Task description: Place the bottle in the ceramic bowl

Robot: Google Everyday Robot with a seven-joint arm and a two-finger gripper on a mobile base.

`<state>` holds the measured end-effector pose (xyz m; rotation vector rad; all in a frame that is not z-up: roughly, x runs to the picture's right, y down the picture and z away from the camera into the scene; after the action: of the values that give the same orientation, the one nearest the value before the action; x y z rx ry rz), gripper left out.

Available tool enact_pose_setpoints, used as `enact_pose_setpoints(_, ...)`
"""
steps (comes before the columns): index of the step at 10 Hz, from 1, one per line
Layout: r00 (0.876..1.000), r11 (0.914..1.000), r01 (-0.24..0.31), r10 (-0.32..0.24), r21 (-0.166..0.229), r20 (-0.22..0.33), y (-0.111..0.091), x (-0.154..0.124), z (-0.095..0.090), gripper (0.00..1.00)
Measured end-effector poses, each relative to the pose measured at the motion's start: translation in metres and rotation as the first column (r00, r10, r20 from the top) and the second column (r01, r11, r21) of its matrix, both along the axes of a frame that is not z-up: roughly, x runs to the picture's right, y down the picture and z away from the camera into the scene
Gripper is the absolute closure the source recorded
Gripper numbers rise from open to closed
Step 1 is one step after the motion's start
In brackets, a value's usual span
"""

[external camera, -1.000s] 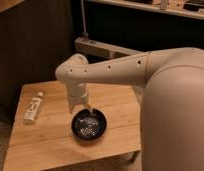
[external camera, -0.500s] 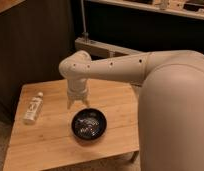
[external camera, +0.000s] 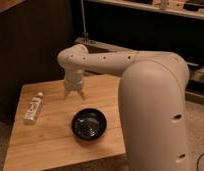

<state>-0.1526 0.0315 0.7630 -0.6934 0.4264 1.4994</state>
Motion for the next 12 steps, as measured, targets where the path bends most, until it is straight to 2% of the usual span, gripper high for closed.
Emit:
enact_pose_setpoints(2, 1.000, 1.0000, 0.001, -0.001, -0.003, 0.010, -0.011, -0.011, 0.010, 0.35)
enact_pose_setpoints(4, 0.999, 0.9999, 0.009, -0.009, -0.004, 0.038, -0.019, -0.038, 0.020, 0.35)
enact_pose_setpoints(7, 0.999, 0.9997, 0.023, -0.023, -0.005, 0.050, -0.023, -0.054, 0.039, 0.35)
enact_pose_setpoints(10, 0.997, 0.9991, 0.043, -0.043, -0.002, 0.065, -0.028, -0.082, 0.059, 0.35)
enact_pose_setpoints(12, 0.997, 0.9990, 0.046, -0.045, 0.000, 0.070, -0.034, -0.091, 0.063, 0.35)
